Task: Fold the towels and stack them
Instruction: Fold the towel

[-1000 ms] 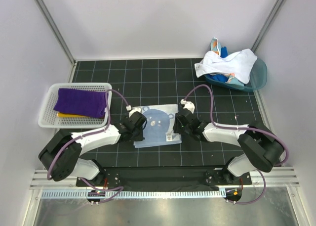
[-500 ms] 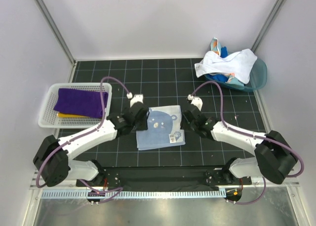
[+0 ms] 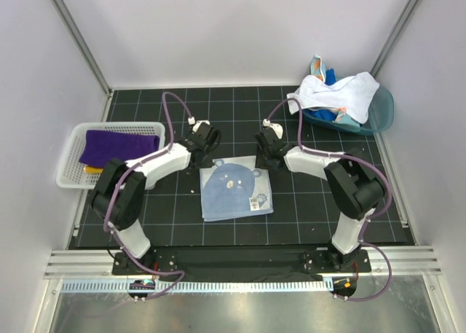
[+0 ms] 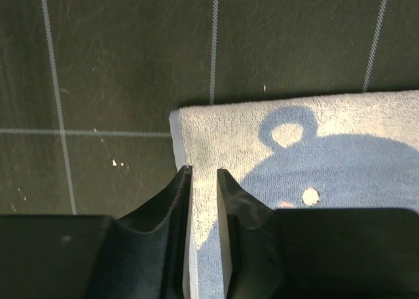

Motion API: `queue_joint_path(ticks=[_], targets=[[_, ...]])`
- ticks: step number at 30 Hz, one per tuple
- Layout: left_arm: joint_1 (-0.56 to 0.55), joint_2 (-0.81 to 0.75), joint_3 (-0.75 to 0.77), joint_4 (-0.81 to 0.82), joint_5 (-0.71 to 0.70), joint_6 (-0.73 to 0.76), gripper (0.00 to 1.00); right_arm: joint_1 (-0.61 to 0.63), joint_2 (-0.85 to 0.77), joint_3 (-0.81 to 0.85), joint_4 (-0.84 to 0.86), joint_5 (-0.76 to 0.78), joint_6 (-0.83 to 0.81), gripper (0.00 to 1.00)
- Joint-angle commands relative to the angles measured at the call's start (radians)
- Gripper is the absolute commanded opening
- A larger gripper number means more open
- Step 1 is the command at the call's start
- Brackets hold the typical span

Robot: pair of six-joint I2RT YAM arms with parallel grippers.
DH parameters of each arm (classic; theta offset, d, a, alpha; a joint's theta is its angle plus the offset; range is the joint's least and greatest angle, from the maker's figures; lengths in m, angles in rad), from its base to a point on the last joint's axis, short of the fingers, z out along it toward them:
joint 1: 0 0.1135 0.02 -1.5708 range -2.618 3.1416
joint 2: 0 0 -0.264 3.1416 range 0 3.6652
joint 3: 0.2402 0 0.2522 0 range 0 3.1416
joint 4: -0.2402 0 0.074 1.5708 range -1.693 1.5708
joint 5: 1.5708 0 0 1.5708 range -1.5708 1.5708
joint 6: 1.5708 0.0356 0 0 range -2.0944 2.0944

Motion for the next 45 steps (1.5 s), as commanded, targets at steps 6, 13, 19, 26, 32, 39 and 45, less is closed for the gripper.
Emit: queue_joint_path(ticks=[6, 13, 19, 26, 32, 39, 45], targets=[[0.043, 0.160, 0.151, -0.024, -0.060, 0.064, 0.27, -0.059, 0.097, 0.026, 0.044, -0.035, 0.002, 0.37], [0.055, 0.228, 0.175, -0.027, -0.067, 0.080, 0.31, -0.065, 0.064, -0.020, 0.045, -0.002, 0.007, 0.37], [0.058, 0.251, 0.210, -0.030, -0.042, 0.100, 0.31, -0.084, 0.031, -0.043, 0.038, 0.008, 0.007, 0.37], [0.060, 0.208, 0.256, -0.053, -0.019, 0.126, 0.38, -0.087, -0.032, -0.014, -0.012, 0.013, -0.027, 0.45], [0.062, 0.180, 0.266, -0.056, 0.060, 0.134, 0.40, -0.097, -0.100, -0.003, -0.031, 0.022, -0.079, 0.54], [0.062, 0.186, 0.256, -0.041, 0.091, 0.143, 0.41, -0.111, -0.062, 0.054, -0.057, 0.010, -0.120, 0.55], [0.063, 0.228, 0.247, -0.039, 0.071, 0.135, 0.41, -0.116, 0.020, 0.083, -0.049, -0.015, -0.134, 0.54]])
